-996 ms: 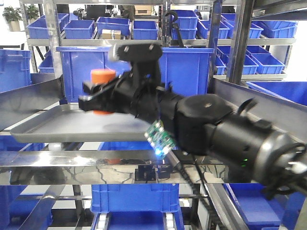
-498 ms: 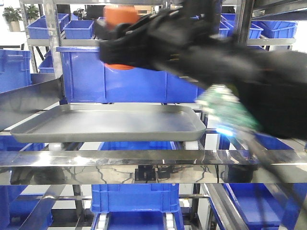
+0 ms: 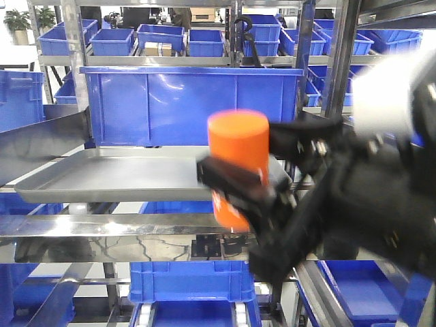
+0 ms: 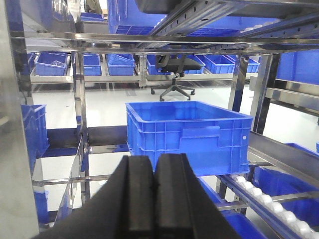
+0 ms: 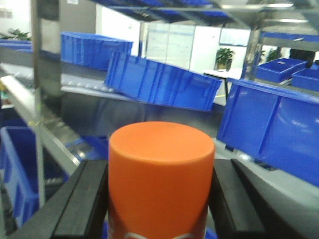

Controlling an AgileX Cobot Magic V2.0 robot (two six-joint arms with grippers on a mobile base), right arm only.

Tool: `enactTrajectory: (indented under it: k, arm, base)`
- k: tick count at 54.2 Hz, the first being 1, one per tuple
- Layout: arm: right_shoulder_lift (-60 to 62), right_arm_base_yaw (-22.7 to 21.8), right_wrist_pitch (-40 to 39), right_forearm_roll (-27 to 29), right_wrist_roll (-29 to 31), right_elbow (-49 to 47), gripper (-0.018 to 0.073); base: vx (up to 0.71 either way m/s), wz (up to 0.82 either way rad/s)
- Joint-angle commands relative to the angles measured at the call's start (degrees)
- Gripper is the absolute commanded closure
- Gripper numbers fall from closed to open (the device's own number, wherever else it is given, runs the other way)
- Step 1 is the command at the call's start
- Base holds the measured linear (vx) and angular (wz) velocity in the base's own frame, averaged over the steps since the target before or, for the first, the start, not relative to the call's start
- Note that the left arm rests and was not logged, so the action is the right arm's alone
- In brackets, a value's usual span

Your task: Grab orange capacitor from left shelf to right conveyor

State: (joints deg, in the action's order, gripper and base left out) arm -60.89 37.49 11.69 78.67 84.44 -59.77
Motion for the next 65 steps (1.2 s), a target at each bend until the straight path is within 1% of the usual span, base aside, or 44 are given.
enactTrajectory:
  k: [1,8,9,11,25,30,35,44,53,65]
  arm:
    - [1.40,-0.13,0.72,0.63,0.76,-0.67,0.0562]
    - [1.26,-0.13,2.98,0.63,0.76,-0.68,0.0562]
    - [1.26,-0.13,5.77,0.46,0.76,-0.61,0.0562]
    - [1.26,-0.13,6.85,0.15,0.76,-0.61,0.0562]
    - [1.26,-0.13,9.55,0.04,0.76,-0.61,0.0562]
    - [1.26,-0.13,9.68,-0.21,0.76,-0.52,0.0562]
    - [1.26,-0.13,9.56,0.89,0.53,1.46,0.0562]
    - [1.26,-0.13,8.51,6.19,1.21,5.48,0.0562]
    - [1.26,-0.13,6.91,6.26,1.34,5.55,0.0562]
    - [1.26,-0.13,7.04,6.26,1.12,5.55,0.0562]
  base:
    - [0.00,0.00]
    - [0.00,0.00]
    - [0.00,0.00]
    - [0.00,0.00]
    - [0.00,0.00]
    - [0.00,0.00]
    - [0.00,0.00]
    - [0.00,0.00]
    - [0.00,0.00]
    - [0.00,0.00]
